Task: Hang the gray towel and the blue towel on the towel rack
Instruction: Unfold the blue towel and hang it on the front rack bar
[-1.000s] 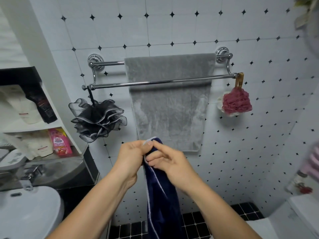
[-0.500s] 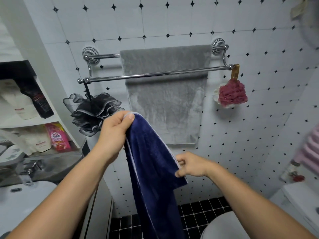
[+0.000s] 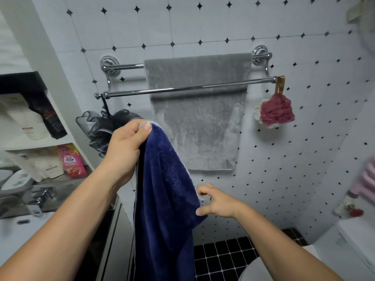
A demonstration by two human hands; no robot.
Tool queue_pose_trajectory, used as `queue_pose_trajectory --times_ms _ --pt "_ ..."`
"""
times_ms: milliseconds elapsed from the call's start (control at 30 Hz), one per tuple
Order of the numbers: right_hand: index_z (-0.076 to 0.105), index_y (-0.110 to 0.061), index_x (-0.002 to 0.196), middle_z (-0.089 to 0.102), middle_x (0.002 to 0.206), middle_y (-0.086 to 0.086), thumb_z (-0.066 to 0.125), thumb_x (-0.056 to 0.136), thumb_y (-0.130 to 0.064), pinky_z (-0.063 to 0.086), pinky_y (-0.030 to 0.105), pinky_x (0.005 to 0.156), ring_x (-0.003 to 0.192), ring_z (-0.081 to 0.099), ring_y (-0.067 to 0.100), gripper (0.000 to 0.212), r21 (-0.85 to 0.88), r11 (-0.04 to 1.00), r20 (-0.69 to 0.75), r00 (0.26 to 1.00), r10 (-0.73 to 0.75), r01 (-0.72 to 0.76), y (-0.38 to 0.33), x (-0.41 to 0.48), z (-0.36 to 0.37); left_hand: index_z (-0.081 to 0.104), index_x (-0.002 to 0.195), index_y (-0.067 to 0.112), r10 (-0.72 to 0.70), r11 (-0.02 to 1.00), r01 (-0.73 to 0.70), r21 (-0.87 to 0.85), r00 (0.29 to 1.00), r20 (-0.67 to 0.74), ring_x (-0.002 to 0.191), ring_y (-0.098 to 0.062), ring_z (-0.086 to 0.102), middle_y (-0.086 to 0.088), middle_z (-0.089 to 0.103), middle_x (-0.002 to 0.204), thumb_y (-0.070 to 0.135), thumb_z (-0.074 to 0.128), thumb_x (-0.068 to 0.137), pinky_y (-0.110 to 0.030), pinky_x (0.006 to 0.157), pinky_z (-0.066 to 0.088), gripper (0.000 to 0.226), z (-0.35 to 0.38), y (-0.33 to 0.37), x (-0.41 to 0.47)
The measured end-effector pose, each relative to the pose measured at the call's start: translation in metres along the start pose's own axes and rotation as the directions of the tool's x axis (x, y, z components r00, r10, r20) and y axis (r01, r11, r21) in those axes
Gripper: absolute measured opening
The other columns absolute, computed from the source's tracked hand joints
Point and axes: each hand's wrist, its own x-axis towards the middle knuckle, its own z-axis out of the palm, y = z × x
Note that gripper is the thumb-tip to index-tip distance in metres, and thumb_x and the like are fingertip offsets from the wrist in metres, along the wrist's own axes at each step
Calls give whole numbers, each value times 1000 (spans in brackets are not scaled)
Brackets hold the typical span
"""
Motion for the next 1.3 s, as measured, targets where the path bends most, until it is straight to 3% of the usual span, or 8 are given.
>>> queue_pose_trajectory --times_ms 200,367,567,800,933,1133,1200,1300 --pt "57 -15 104 68 122 1 86 69 -20 52 34 97 111 66 14 45 391 903 -261 963 -75 176 3 -3 9 70 84 19 30 1000 -31 -4 989 -147 70 -17 59 -3 67 76 17 51 98 -28 69 50 24 -18 16 3" --pt "64 -31 108 66 112 -12 83 69 -32 48 28 97 104 61 6 43 213 966 -126 984 -123 148 6 5 33 68 83 18 16 1000 -16 2 991 -134 64 -11 58 5 67 69 14 49 100 -22 64 49 25 -17 10 4" --pt "55 -20 97 64 83 -9 82 73 -23 50 32 83 78 59 8 36 284 956 -116 992 -38 70 24 10 50 69 83 18 20 1000 -22 -14 988 -153 65 -11 59 5 67 69 15 50 99 -22 64 50 25 -26 5 4" --pt "74 -11 105 75 110 1 73 86 -15 53 31 95 104 69 17 19 297 952 -41 997 -62 72 7 15 52 68 89 14 -6 999 1 -34 992 -127 68 -14 61 -1 68 76 16 50 99 -24 67 51 21 -33 -4 6" --pt "81 -17 81 79 87 -1 72 85 -10 54 29 78 81 73 15 12 259 964 -103 994 -34 60 1 10 11 73 85 21 52 997 -39 64 975 -217 70 -8 62 8 72 74 19 53 94 -21 69 51 21 -54 -15 11" --pt "74 3 84 74 77 17 63 72 -10 57 31 69 71 69 29 21 717 594 -438 898 -23 365 -21 -2 -91 67 80 34 153 867 20 498 940 -305 74 0 58 17 67 79 33 53 92 -29 76 44 18 -100 -54 10" --pt "73 0 81 72 70 15 64 76 -9 54 30 63 62 67 24 14 611 722 -446 895 -25 324 -30 -3 -109 67 85 32 136 795 28 606 965 -223 80 -10 60 12 68 80 37 52 92 -29 74 41 18 -108 -68 6" --pt "61 -2 66 51 54 11 76 80 -12 34 29 52 50 44 20 23 142 987 -442 897 -6 77 -32 0 -124 72 96 12 55 633 65 772 990 -129 88 -22 64 -7 72 87 24 56 98 -28 71 37 19 -115 -93 3"
